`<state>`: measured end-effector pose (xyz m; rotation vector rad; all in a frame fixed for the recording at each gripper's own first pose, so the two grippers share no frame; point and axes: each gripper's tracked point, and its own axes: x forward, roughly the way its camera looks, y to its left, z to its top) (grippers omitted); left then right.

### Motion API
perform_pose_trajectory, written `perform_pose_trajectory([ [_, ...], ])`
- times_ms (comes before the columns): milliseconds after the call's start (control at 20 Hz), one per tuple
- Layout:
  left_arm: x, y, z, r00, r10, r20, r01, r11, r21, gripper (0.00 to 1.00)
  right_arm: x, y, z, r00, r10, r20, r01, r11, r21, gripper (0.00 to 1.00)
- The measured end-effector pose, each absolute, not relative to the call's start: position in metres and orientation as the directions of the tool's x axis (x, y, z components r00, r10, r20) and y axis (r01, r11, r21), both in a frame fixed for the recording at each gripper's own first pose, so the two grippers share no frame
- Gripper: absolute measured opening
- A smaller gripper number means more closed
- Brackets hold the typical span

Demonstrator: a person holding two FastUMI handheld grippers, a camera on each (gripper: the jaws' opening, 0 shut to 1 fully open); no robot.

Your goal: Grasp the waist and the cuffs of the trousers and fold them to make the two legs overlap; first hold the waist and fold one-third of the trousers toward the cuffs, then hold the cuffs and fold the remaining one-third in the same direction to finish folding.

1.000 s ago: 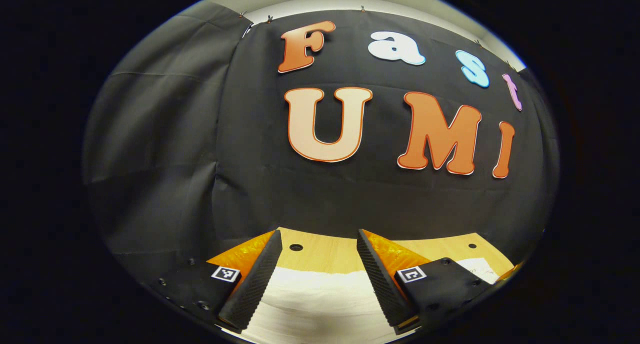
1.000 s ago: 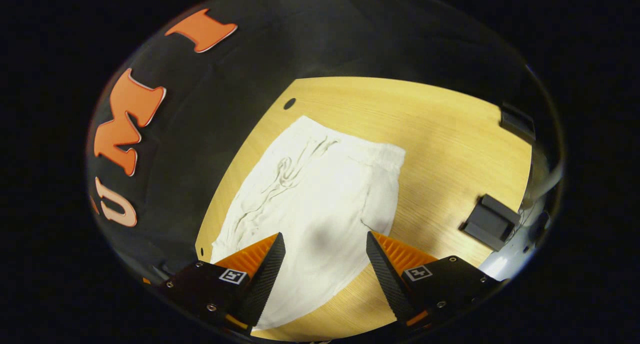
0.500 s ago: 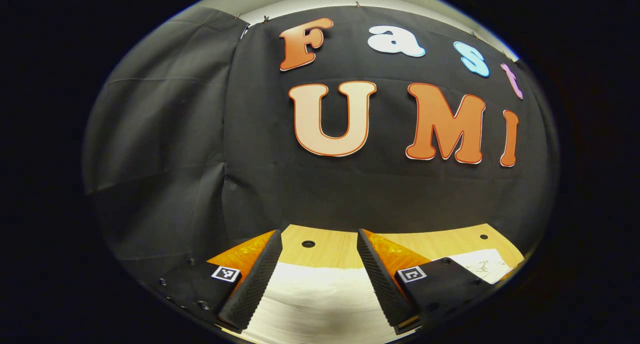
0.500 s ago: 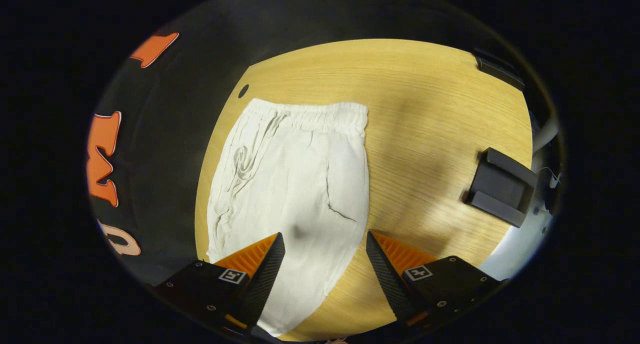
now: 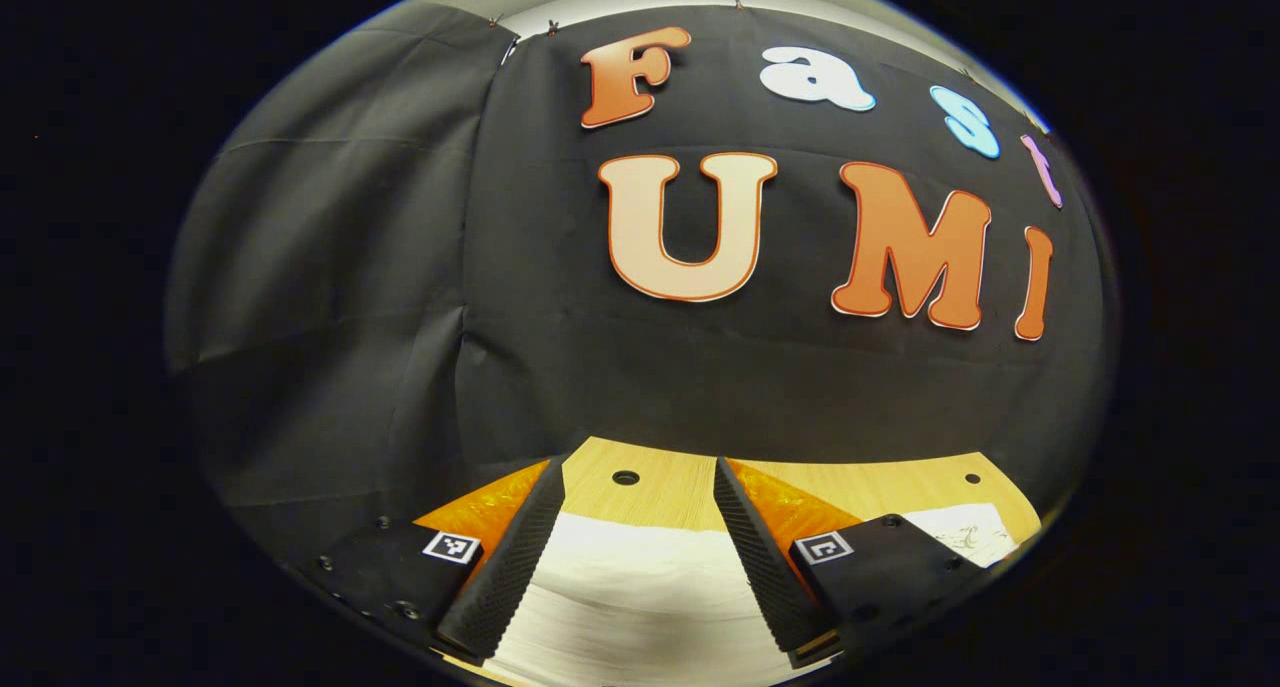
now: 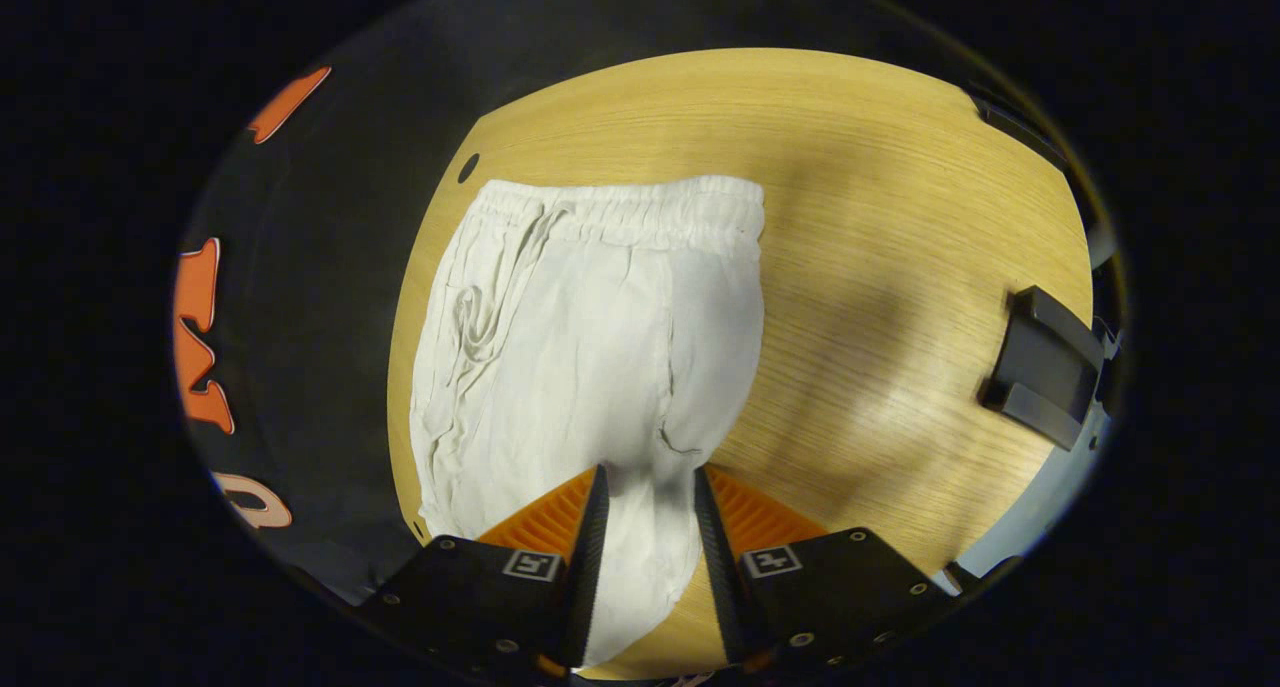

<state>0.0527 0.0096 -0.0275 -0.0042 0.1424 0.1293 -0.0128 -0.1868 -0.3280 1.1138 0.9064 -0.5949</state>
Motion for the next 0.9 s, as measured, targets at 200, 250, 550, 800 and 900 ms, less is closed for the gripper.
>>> perform_pose_trajectory([
  [200, 0.050, 0.023, -0.035, 0.974, 0.152, -0.165, -0.158, 0.987, -0.020, 0.98, -0.013, -0.186, -0.332, 0.514, 0.037, -0.857, 0.806, 0.320, 0.497, 0.05],
  [250, 0.050, 0.028, -0.039, 0.971, 0.160, -0.178, -0.168, 0.985, -0.029, 0.99, -0.012, -0.186, -0.333, 0.514, 0.035, -0.857, 0.805, 0.324, 0.496, 0.02],
  [550, 0.020, 0.063, -0.098, 0.917, 0.187, -0.353, -0.259, 0.951, -0.167, 0.98, -0.011, -0.185, -0.333, 0.523, 0.043, -0.851, 0.799, 0.323, 0.507, 0.01],
  [800, -0.002, 0.092, -0.168, 0.828, 0.191, -0.527, -0.435, 0.811, -0.390, 0.99, -0.012, -0.185, -0.333, 0.523, 0.043, -0.851, 0.797, 0.330, 0.506, 0.01],
  [900, -0.017, 0.103, -0.196, 0.739, 0.237, -0.630, -0.563, 0.731, -0.386, 1.00, -0.012, -0.184, -0.333, 0.519, 0.040, -0.854, 0.796, 0.342, 0.499, 0.01],
])
